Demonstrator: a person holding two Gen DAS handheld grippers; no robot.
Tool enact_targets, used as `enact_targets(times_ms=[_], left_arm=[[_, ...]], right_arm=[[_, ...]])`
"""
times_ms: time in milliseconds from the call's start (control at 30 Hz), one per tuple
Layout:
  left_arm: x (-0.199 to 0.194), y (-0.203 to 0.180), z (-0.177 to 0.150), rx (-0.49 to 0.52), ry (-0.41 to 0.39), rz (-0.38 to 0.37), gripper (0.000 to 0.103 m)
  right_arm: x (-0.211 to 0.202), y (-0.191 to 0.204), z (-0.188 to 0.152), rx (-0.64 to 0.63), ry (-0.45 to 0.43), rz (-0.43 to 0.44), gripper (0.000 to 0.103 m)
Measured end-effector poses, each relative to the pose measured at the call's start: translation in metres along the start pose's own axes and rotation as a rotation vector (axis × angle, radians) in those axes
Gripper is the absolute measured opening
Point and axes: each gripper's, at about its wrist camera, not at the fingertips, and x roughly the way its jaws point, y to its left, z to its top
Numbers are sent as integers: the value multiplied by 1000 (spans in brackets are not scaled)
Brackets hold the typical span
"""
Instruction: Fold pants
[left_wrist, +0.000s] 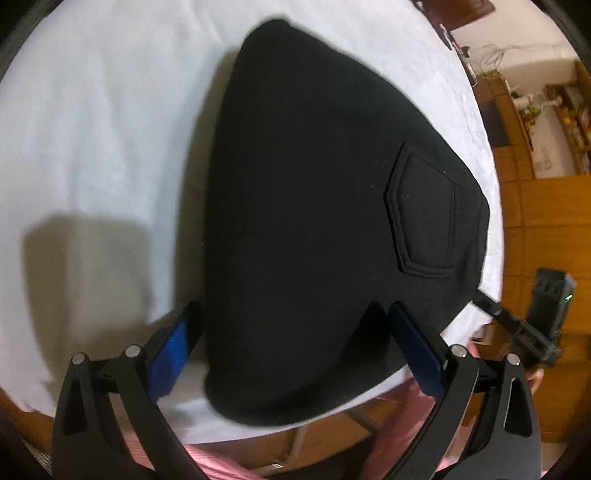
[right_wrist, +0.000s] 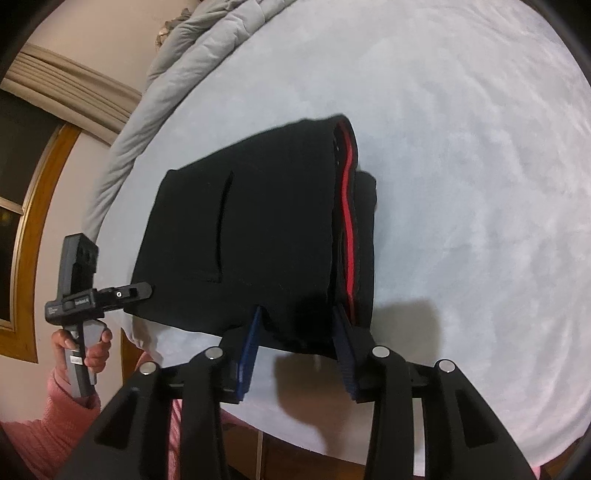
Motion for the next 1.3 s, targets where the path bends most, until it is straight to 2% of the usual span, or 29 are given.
enact_targets(times_ms=[33, 67, 133, 200, 300, 433, 533, 600, 633, 700, 767, 867, 967, 1133, 1233, 1300], left_arm=[[3, 1, 0, -11, 9, -19, 97], [5, -4, -4, -15, 8, -28, 88], [2, -13, -7, 9, -3, 16, 75], [-4, -16, -13, 15, -14, 22, 53], [-14, -13, -12, 21, -27, 41, 34], [-8, -11, -11, 10, -24, 43, 35], [-10, -16, -4, 27, -36, 47, 43], [-16, -21, 0, 39, -49, 72, 66], [-20, -22, 3, 44, -58, 83, 69], [-29, -24, 13, 52, -92, 104, 75], [-34, -24, 25, 51, -107, 99, 80], [-24, -26, 41, 77, -71, 99, 81], [-8, -30, 49, 111, -25, 106, 81], [5, -37, 55, 132, -11, 86, 85], [2, -32, 57, 130, 0, 57, 80], [-1, -33, 58, 141, 2, 57, 76]], right_arm=[[2, -1, 0, 3, 1, 0, 40], [3, -1, 0, 7, 1, 4, 40], [6, -3, 2, 22, 5, 14, 40], [7, -3, 2, 23, 8, 21, 40], [10, -2, 0, 14, 12, 17, 40], [13, -1, -1, -6, 22, 7, 42], [13, 3, -1, -24, 22, -11, 42], [7, 3, 2, -20, 12, -4, 46], [5, 3, 2, -18, 4, 1, 49], [-2, 1, 7, -19, -21, 1, 70], [-6, -2, 13, -18, -37, -22, 78], [-1, -10, 25, -3, -24, -15, 80], [15, -23, 34, 37, 24, 44, 81], [41, -42, 40, 107, 78, 136, 81], [58, -53, 41, 150, 100, 216, 90], [63, -56, 41, 153, 109, 252, 100]])
